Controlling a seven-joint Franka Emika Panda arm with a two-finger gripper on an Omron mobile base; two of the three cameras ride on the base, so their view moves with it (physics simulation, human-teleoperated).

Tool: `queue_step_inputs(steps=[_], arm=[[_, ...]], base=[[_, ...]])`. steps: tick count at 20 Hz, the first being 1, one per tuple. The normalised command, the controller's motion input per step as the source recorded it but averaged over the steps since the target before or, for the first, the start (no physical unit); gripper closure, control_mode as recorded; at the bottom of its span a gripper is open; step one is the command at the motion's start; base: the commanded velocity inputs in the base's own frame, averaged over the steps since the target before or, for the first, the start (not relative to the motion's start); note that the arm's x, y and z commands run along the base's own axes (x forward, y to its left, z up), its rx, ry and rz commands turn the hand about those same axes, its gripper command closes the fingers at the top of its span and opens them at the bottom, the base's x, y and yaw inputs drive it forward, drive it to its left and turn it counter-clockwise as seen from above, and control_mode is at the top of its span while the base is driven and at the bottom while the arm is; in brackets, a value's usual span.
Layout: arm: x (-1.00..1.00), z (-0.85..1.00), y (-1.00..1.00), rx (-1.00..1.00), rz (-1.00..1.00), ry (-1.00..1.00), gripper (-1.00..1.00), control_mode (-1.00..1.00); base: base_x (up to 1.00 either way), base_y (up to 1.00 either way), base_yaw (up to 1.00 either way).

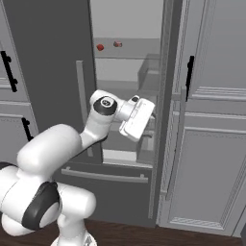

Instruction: Take the strawberry from the fridge and place it on top of the pancake, located on the dining counter.

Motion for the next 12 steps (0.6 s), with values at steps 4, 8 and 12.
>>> queue_step_inputs(steps=[4,8,12], arm=[[0.00,0.00,0.62,-0.11,0.10,0.09,-1.00,-1.00],[0.00,0.00,0.97,-0.09,0.05,0.04,-1.00,-1.00],[0.03,-0.07,0.90,0.00,0.00,-0.06,-1.00,-1.00]], base=[[0.00,0.00,0.00],[0.00,0.00,0.00],[0.00,0.00,0.00]])
